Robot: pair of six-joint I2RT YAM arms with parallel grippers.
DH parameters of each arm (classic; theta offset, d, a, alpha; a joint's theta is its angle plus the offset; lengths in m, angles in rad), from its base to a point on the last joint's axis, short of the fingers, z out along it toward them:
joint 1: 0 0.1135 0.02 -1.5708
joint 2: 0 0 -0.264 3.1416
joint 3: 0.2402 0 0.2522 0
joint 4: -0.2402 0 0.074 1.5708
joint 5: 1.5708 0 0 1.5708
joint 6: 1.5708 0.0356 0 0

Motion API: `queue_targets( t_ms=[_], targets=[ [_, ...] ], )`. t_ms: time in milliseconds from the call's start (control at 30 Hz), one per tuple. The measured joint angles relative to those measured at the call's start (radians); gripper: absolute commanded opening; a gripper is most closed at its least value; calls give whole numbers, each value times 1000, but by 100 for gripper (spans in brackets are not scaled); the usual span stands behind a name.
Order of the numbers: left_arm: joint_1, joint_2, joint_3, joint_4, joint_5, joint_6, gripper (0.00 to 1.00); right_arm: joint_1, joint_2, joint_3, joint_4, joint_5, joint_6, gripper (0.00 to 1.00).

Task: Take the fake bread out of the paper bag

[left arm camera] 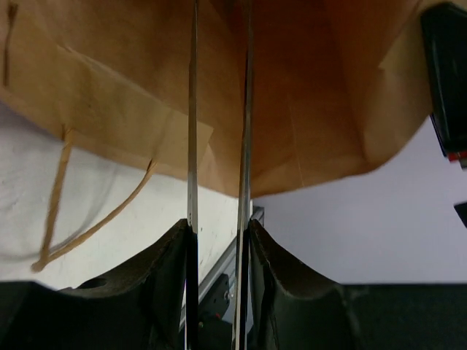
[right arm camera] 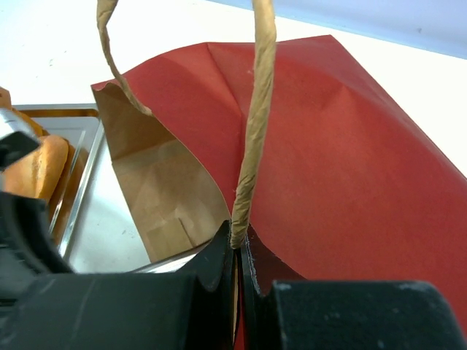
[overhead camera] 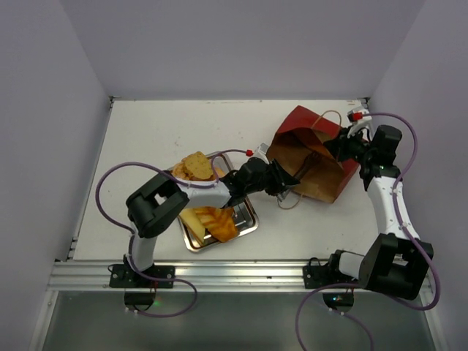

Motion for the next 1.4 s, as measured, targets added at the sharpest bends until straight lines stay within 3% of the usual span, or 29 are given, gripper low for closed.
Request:
queue_targets(
  t_ms=[600, 1400],
  targets=[
    [25, 173, 182, -31, -82, -138, 41, 84, 0, -17, 10, 68, -3, 0],
    [64, 310, 275, 3, -81, -273, 42, 99, -5, -29, 16, 71, -5, 0]
  ],
)
